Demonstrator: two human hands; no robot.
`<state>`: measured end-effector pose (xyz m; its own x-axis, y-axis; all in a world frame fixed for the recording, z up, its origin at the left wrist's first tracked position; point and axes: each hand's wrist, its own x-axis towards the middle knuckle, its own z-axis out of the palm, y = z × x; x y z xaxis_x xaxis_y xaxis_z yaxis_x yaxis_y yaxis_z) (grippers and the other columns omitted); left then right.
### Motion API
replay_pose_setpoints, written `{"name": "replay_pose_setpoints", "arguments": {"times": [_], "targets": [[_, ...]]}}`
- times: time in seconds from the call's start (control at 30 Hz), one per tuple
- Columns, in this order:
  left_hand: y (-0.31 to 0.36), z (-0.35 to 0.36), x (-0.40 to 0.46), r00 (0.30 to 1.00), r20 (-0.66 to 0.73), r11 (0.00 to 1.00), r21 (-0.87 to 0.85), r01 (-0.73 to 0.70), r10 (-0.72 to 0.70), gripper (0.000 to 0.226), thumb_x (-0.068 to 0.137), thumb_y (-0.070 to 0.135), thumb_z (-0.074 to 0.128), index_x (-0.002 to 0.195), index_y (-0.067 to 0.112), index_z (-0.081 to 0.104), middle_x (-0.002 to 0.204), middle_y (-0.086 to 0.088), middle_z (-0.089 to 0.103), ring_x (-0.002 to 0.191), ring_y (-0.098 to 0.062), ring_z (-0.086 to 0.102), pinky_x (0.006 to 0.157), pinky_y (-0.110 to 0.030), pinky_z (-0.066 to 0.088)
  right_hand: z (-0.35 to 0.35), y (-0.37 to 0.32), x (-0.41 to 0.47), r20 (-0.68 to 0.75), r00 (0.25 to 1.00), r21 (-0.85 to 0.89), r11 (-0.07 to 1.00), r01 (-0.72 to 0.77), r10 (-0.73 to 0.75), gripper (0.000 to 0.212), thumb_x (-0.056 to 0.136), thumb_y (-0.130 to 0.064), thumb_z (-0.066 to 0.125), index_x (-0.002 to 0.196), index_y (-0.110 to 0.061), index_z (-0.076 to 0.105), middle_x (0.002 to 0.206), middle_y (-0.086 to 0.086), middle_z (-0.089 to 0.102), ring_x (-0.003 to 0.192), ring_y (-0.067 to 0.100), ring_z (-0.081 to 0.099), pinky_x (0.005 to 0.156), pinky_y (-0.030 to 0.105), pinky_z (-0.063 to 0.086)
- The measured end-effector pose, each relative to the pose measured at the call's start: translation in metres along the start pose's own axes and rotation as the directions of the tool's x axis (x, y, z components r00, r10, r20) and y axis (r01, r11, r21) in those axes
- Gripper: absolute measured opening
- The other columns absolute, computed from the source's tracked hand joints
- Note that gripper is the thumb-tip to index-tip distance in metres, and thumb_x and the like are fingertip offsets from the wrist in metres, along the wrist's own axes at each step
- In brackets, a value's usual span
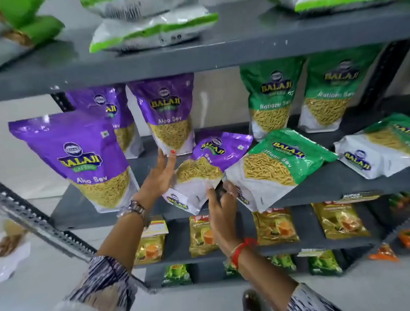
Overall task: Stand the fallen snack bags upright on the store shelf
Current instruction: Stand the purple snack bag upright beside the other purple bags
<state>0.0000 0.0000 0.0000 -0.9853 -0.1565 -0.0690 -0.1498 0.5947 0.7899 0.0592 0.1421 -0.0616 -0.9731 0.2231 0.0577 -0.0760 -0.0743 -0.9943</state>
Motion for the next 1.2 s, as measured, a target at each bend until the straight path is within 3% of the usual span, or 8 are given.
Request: {"name": "replay_pose_setpoints", "arguments": {"times": [0.13, 0.2, 0.4, 0.63, 0.73, 0.9, 1.03, 1.2], "targets": [[-0.003, 0.001, 0.038, 0.948, 0.2, 0.968, 0.1, 0.232, -0.248, 0.078, 0.084, 0.064, 0.032, 0.136, 0.006, 0.041, 0.142, -0.022, 0.044, 0.128, -0.037, 0.043, 0.111, -0.043, 0.03, 0.018, 0.015, 0.02, -0.082, 0.947, 0.172, 0.94, -0.295, 0.312, 0.03, 0.089, -0.015, 0.055, 0.116, -0.004, 0.057, 0.118, 0.016, 0.061, 0.113, 0.029, 0.056, 0.1, 0.041, 0.042], [-0.004, 0.004, 0.052, 0.917, 0.31, 0.968, 0.05, 0.246, -0.249, 0.049, 0.094, 0.039, 0.037, 0.125, 0.005, 0.053, 0.129, -0.004, 0.053, 0.104, -0.02, 0.059, 0.097, -0.024, 0.042, 0.022, 0.016, 0.031, -0.052, 0.875, 0.32, 0.838, -0.442, 0.481, 0.03, 0.09, -0.008, 0.053, 0.119, 0.002, 0.054, 0.116, 0.014, 0.058, 0.114, 0.031, 0.054, 0.097, 0.038, 0.041], [-0.014, 0.018, 0.087, 0.927, 0.261, 0.937, -0.149, 0.315, -0.27, 0.016, 0.088, 0.019, 0.055, 0.078, 0.012, 0.064, 0.05, 0.012, 0.068, 0.048, -0.002, 0.063, 0.059, -0.015, 0.051, 0.023, 0.027, 0.056, -0.108, 0.849, 0.264, 0.838, -0.477, 0.517, 0.008, 0.089, -0.018, 0.057, 0.085, -0.019, 0.064, 0.098, 0.014, 0.067, 0.098, 0.033, 0.059, 0.094, 0.05, 0.046], [-0.024, 0.013, 0.071, 0.902, 0.149, 0.863, -0.266, 0.43, -0.404, 0.016, 0.079, 0.022, 0.065, 0.078, 0.006, 0.062, 0.081, -0.018, 0.07, 0.078, -0.031, 0.066, 0.088, -0.044, 0.051, 0.006, 0.009, 0.052, -0.103, 0.901, 0.289, 0.879, -0.378, 0.422, 0.013, 0.089, -0.003, 0.052, 0.088, 0.0, 0.064, 0.072, 0.002, 0.057, 0.064, 0.009, 0.05, 0.068, 0.024, 0.043], [-0.019, 0.005, 0.04, 0.912, 0.144, 0.777, -0.482, 0.404, -0.385, 0.011, 0.083, 0.015, 0.061, 0.076, 0.006, 0.062, 0.055, 0.0, 0.071, 0.052, -0.013, 0.066, 0.061, -0.027, 0.057, -0.006, -0.003, 0.042, -0.073, 0.927, 0.313, 0.891, -0.328, 0.367, 0.013, 0.09, -0.004, 0.05, 0.086, -0.012, 0.06, 0.074, -0.007, 0.056, 0.069, 0.002, 0.049, 0.061, 0.01, 0.042], [-0.018, -0.007, -0.025, 0.938, 0.126, 0.726, -0.602, 0.332, -0.324, 0.006, 0.083, 0.017, 0.06, 0.077, 0.017, 0.061, 0.049, 0.01, 0.065, 0.055, -0.006, 0.057, 0.05, -0.017, 0.049, -0.025, -0.007, 0.023, -0.084, 0.94, 0.279, 0.914, -0.295, 0.33, 0.018, 0.086, -0.015, 0.059, 0.07, -0.017, 0.066, 0.084, 0.007, 0.068, 0.083, 0.02, 0.06, 0.082, 0.037, 0.051], [-0.013, -0.009, -0.071, 0.964, 0.095, 0.708, -0.661, 0.248, -0.249, 0.021, 0.089, 0.009, 0.048, 0.07, 0.016, 0.052, 0.04, 0.009, 0.058, 0.038, -0.001, 0.054, 0.04, -0.012, 0.044, -0.047, -0.014, 0.008, -0.033, 0.969, 0.346, 0.913, -0.217, 0.243, 0.026, 0.087, -0.01, 0.058, 0.064, -0.019, 0.064, 0.056, -0.013, 0.066, 0.076, 0.013, 0.054, 0.073, 0.029, 0.045], [-0.012, -0.013, -0.105, 0.986, -0.008, 0.726, -0.678, 0.115, -0.164, 0.024, 0.088, 0.008, 0.051, 0.067, 0.018, 0.049, 0.043, 0.011, 0.052, 0.037, -0.002, 0.047, 0.042, -0.015, 0.044, -0.065, -0.024, -0.016, 0.061, 0.982, 0.396, 0.898, -0.19, 0.181, 0.025, 0.089, -0.015, 0.057, 0.07, -0.02, 0.073, 0.066, -0.01, 0.071, 0.083, 0.018, 0.06, 0.081, 0.033, 0.048]]}}
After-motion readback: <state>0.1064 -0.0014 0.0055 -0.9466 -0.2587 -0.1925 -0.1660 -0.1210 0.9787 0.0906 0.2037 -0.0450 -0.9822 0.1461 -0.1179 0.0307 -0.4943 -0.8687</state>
